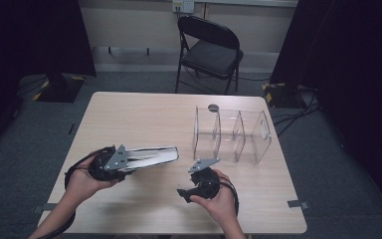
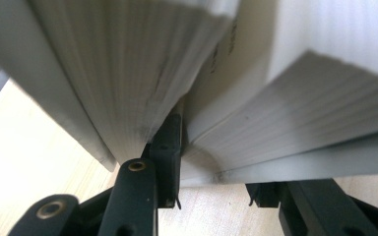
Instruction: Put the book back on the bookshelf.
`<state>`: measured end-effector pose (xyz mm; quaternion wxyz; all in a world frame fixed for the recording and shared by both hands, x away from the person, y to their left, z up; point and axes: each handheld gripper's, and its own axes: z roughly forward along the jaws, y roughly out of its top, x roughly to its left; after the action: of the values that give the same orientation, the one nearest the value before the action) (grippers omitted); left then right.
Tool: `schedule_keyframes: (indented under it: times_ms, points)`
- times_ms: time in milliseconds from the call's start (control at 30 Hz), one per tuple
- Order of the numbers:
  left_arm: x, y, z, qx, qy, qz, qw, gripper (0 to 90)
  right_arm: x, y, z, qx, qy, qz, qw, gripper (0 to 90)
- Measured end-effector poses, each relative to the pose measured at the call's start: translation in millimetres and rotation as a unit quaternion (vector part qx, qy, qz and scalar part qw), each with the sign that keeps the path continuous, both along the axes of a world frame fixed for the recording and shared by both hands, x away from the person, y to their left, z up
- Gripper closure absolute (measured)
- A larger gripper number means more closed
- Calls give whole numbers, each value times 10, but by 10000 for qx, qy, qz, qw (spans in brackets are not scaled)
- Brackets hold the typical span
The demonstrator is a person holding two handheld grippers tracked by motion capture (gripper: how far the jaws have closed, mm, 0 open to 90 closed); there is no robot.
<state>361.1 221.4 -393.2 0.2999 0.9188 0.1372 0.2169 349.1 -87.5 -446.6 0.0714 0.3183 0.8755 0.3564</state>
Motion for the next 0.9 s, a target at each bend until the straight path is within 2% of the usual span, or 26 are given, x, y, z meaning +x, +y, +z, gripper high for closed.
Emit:
schedule_keyframes:
  times_ms: [100, 200, 467, 633, 667, 700, 800, 900]
  points:
    - [17, 4, 25, 17, 70, 45, 10000, 642, -23, -40, -127, -22, -18, -74, 10000, 241]
    - [44, 4, 48, 17, 119, 18, 9999, 646, -43, -72, -210, -16, 65, -148, 9999, 223]
    - [35, 5, 67, 14, 171, 45, 9998, 654, -67, -104, -396, -115, 154, -60, 9998, 179]
    - [31, 10, 85, 88, 170, 18, 9998, 655, -99, -98, -429, -126, -40, 9, 9999, 154]
    - [28, 5, 85, 19, 207, 7, 9998, 656, -98, -99, -434, -155, -95, 16, 9998, 152]
    - [29, 11, 101, 77, 212, -9, 9997, 657, -98, -93, -449, -217, -220, 45, 9995, 146]
    - [19, 25, 107, 70, 219, -24, 9997, 664, -118, -63, -480, -282, -415, -22, 9987, 116]
    - [2, 50, 131, 43, 221, -32, 9997, 678, -128, -69, -520, -130, -550, -126, 9983, 113]
